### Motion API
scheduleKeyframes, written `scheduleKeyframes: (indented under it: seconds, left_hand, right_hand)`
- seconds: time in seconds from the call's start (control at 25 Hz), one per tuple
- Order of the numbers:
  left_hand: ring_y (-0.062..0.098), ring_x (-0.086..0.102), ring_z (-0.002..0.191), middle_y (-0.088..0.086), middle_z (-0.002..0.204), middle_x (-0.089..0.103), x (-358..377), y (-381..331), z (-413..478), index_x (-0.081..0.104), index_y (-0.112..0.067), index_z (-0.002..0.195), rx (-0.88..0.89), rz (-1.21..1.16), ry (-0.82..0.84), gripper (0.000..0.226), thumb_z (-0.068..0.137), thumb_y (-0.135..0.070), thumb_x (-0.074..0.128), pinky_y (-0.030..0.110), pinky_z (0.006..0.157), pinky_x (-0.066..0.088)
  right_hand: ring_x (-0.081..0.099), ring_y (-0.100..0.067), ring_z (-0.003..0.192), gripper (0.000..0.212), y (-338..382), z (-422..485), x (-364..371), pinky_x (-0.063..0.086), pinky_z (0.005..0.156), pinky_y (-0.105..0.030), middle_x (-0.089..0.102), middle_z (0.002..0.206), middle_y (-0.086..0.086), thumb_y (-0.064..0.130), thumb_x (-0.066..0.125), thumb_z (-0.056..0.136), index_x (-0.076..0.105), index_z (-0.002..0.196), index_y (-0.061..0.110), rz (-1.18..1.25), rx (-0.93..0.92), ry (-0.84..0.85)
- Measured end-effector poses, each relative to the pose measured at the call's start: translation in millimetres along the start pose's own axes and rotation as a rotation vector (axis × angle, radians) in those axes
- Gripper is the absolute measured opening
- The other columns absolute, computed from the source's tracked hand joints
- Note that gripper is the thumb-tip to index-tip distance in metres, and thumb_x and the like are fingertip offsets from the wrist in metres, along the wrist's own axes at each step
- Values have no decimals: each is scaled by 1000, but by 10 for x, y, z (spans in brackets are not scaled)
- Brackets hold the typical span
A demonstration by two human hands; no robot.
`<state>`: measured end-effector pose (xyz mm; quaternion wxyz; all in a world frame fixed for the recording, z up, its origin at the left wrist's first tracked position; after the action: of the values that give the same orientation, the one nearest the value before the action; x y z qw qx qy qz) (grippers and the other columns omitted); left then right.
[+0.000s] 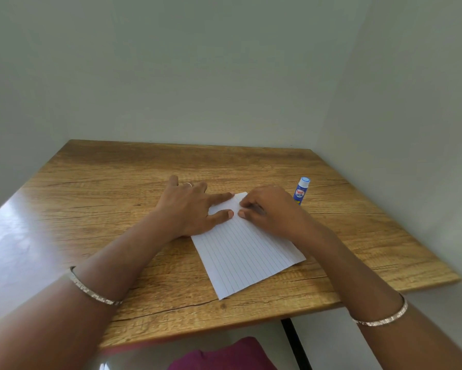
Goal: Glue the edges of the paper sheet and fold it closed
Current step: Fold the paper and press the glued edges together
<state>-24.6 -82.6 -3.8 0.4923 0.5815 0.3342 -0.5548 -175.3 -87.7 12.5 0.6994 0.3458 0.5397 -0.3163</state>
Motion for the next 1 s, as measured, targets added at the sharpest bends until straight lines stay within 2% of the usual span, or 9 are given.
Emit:
scheduleKeyframes:
  seconds: [0.12, 0.24, 0.32, 0.48, 0.72, 0.8, 0.88, 0.92, 1.0]
  left_hand:
    - [26, 57, 119, 5, 133, 55, -15, -3, -1, 15, -56, 150, -5, -7, -4, 69, 86, -80, 8, 52, 104, 31]
    - [25, 57, 120, 5, 135, 55, -21, -6, -15, 15, -57, 150, -11, -18, 0, 68, 86, -80, 9, 53, 106, 30]
    - [25, 57, 120, 5, 135, 55, -13, -8, -19, 15, -56, 150, -8, -21, -1, 68, 86, -80, 8, 54, 107, 30]
    - [26, 57, 121, 5, 136, 54, 3, -8, -15, 14, -56, 150, -8, -26, -14, 69, 86, -80, 7, 53, 106, 31]
    - [22, 59, 114, 2, 128, 56, 24, 32, -54, 12, -52, 151, 20, -103, -71, 85, 74, -82, -6, 48, 101, 34]
    - [22, 59, 114, 1, 127, 58, 41, 63, -56, 11, -50, 151, 16, -151, -83, 86, 74, -83, -4, 48, 100, 34]
    - [24, 57, 122, 1, 136, 57, 51, 83, -52, 11, -47, 152, 7, -190, -90, 85, 76, -85, 4, 50, 103, 33]
    - [25, 55, 127, 1, 143, 54, 50, 91, -53, 11, -45, 153, 1, -212, -90, 85, 78, -84, 8, 51, 104, 32]
    - [24, 52, 131, -1, 150, 50, 42, 116, -55, 15, -42, 153, -6, -274, -89, 83, 81, -82, 13, 52, 105, 31]
  right_hand:
    - [64, -11, 94, 26, -30, -296, -82, 51, 83, -30, 74, 105, 4, 34, 60, 98, 76, 113, 19, 34, 4, -37]
    - [57, 3, 78, 20, -73, -665, -156, 38, 70, -13, 73, 95, 12, 33, 61, 98, 77, 105, 23, 93, 18, -96]
    - [54, 9, 77, 19, -93, -899, -175, 33, 70, -9, 71, 93, 19, 32, 61, 98, 77, 106, 25, 99, 26, -123]
    - [64, 2, 90, 28, -114, -1295, -161, 41, 81, -13, 74, 97, 18, 40, 58, 92, 78, 106, 25, 118, 47, -174]
    - [58, 5, 106, 38, -33, -1506, -243, 45, 89, -20, 69, 108, 22, 57, 55, 89, 74, 112, 32, 140, 54, -231]
    - [47, 8, 128, 59, 144, -1507, -189, 38, 107, -18, 60, 132, 25, 70, 59, 83, 64, 131, 34, 221, 29, -192]
    - [26, 9, 146, 85, 416, -1503, -73, 18, 121, -21, 42, 153, 24, 79, 60, 76, 48, 147, 34, 221, -71, -102]
    - [20, 9, 148, 93, 525, -1505, -11, 12, 124, -24, 36, 157, 22, 82, 60, 74, 42, 151, 32, 190, -120, -77]
    - [24, 6, 148, 96, 624, -1520, 81, 16, 126, -32, 42, 156, 18, 82, 62, 73, 44, 151, 29, 131, -174, -108]
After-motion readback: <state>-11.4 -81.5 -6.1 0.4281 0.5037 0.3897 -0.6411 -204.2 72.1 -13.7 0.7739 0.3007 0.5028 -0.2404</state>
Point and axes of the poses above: each hand's wrist, its own z-axis towards the middle knuckle, its own x-axis out of the palm, y = z × x, the point moved 7 cm from there along z, towards the middle knuckle
